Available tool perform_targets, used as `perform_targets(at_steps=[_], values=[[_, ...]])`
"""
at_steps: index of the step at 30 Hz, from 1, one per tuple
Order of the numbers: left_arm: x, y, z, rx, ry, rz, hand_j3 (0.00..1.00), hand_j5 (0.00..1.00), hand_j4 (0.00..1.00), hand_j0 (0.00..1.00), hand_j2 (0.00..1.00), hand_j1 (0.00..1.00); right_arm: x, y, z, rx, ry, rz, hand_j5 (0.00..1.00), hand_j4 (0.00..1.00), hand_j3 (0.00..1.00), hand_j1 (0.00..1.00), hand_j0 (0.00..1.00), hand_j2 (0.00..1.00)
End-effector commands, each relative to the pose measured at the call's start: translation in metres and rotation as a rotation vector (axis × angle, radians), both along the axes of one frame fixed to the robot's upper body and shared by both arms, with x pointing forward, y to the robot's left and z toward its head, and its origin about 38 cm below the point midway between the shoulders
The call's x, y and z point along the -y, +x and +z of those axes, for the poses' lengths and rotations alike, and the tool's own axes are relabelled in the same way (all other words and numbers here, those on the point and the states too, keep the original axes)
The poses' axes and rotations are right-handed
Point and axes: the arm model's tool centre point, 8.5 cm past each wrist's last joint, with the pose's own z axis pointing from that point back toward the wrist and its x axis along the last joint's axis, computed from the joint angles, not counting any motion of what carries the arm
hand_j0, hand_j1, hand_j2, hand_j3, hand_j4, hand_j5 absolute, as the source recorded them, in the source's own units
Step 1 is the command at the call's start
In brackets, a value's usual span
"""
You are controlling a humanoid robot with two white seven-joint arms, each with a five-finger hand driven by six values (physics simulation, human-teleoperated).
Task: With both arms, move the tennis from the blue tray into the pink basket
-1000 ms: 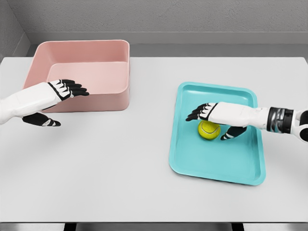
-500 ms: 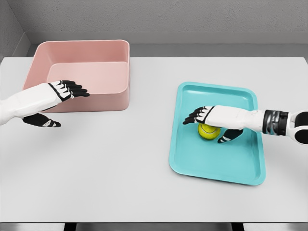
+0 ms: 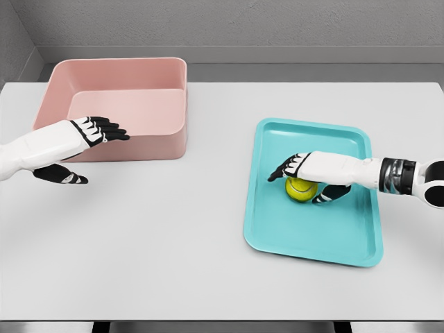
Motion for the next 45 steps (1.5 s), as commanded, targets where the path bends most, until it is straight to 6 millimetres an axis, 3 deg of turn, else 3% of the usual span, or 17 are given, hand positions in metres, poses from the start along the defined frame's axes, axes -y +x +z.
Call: perform_targets(at_steps=[1, 18, 22, 38, 45], values=[[0.001, 0.0, 0.001, 0.0, -0.006, -0.001, 1.0, 1.0, 1.0, 1.0, 1.0, 1.0, 0.0, 0.0, 0.001, -0.003, 0.004, -0.003, 0.78, 0.78, 0.78, 0.78, 0.78, 0.78], [0.0, 0.0, 0.001, 0.0, -0.005, 0.0, 1.0, 1.0, 1.0, 1.0, 1.0, 1.0, -0.003, 0.002, 0.001, 0.006, 0.0, 0.003, 0.56, 0.56, 0.56, 0.56, 0.56, 0.56], [0.0, 0.0, 0.001, 0.0, -0.005, 0.0, 1.0, 1.0, 1.0, 1.0, 1.0, 1.0, -0.005, 0.003, 0.003, 0.013, 0.007, 0.004, 0.56, 0.56, 0.56, 0.56, 0.56, 0.56], [-0.003, -0.003, 0.001, -0.006, 0.002, 0.004, 1.0, 1.0, 1.0, 1.0, 1.0, 1.0, -0.034, 0.012, 0.058, 0.147, 0.048, 0.091, 0.56, 0.56, 0.56, 0.56, 0.56, 0.56], [-0.003, -0.003, 0.001, -0.005, 0.003, 0.003, 1.0, 1.0, 1.0, 1.0, 1.0, 1.0, -0.053, 0.011, 0.065, 0.168, 0.081, 0.132, 0.56, 0.56, 0.56, 0.56, 0.56, 0.56]])
